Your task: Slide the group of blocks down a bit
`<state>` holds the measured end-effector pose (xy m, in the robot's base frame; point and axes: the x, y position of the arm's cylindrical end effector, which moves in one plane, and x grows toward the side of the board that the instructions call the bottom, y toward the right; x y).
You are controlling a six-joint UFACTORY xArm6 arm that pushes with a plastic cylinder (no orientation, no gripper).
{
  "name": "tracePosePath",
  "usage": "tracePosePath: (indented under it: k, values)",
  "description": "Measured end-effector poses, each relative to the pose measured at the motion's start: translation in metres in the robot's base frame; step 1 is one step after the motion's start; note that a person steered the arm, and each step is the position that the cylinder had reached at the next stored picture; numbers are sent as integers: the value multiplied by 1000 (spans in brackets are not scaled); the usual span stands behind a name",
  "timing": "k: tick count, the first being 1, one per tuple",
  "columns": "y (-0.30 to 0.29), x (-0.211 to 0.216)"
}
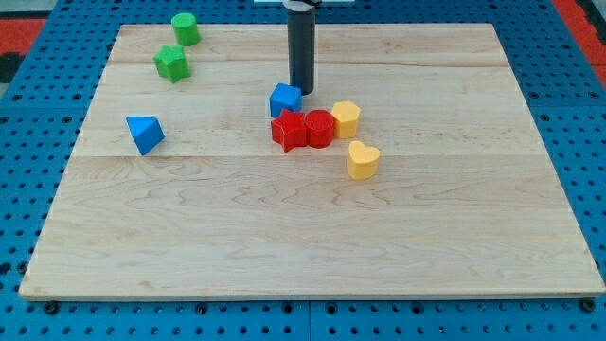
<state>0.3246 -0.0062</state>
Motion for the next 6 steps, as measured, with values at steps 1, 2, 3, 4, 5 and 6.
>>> tracePosePath:
  k: [1, 2, 3, 4, 5, 6]
  values:
    - [-54, -31]
    - [-50, 10]
    - [-22, 23]
    - [14, 26]
    - [12, 21]
    - [116, 25]
